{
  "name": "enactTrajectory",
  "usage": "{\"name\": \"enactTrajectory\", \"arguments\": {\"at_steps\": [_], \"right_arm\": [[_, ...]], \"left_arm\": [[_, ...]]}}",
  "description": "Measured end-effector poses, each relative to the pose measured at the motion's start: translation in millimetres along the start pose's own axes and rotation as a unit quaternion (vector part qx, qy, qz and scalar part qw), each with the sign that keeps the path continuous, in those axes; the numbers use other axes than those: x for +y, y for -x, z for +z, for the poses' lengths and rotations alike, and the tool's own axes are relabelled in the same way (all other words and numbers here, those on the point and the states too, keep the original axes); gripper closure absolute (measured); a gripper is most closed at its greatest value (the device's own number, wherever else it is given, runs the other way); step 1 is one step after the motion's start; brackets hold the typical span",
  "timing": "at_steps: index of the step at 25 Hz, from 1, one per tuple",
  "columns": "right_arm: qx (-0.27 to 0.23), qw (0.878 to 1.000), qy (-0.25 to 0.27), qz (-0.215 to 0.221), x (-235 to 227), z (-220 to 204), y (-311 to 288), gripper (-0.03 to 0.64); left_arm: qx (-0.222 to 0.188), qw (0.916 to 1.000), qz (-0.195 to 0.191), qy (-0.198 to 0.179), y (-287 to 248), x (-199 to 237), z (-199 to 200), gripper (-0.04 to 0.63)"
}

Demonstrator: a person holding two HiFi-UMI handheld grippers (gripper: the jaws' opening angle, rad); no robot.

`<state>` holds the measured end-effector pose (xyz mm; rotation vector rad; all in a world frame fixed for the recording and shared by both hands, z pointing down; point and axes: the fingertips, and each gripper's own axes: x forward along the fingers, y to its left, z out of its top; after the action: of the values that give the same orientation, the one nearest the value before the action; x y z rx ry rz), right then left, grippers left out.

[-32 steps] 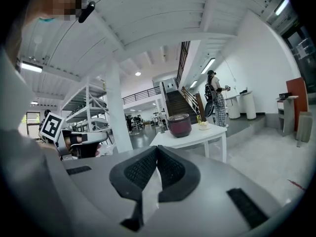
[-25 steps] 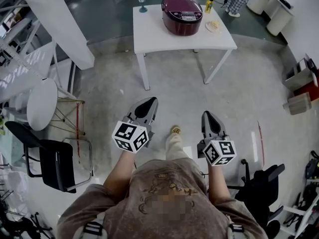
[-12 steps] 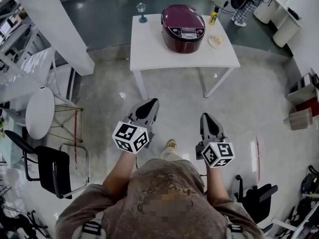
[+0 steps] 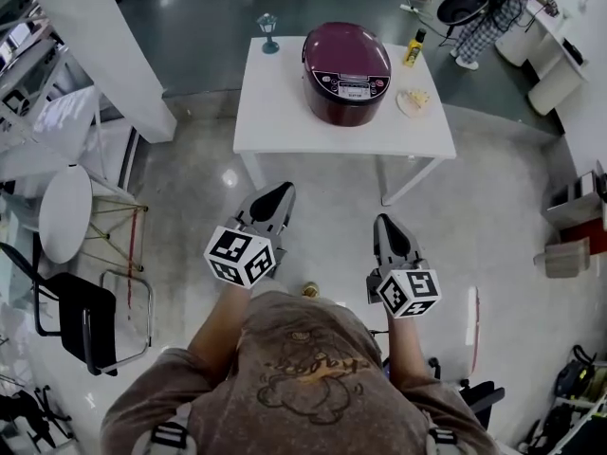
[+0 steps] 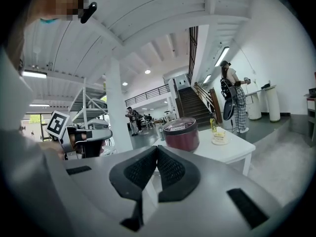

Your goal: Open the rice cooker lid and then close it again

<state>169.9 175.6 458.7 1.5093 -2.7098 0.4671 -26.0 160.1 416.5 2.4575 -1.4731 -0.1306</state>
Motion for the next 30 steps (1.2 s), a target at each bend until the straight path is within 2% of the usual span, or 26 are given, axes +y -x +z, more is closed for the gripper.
{"name": "enactTrajectory", "arguments": {"at_steps": [10,19,30], "right_arm": [[0.011,1.0,-0.002,0.007,-31.0,3.7,-55.9,0.624],[0.008,1.0,0.004,0.004,-61.3,27.4,-120.8,0.624],[-0.001,1.0,-0.004,-0.029,-95.7,57.8,-195.0,0.624]], "left_arm": [[-0.002,0.9997,0.024,0.005,-50.9,39.3,0.3,0.574],[-0.005,1.0,0.007,0.001,-121.6,76.9,22.2,0.574],[0.009,0.9996,-0.027,-0.003,-208.7,121.4,49.0,0.574]]}}
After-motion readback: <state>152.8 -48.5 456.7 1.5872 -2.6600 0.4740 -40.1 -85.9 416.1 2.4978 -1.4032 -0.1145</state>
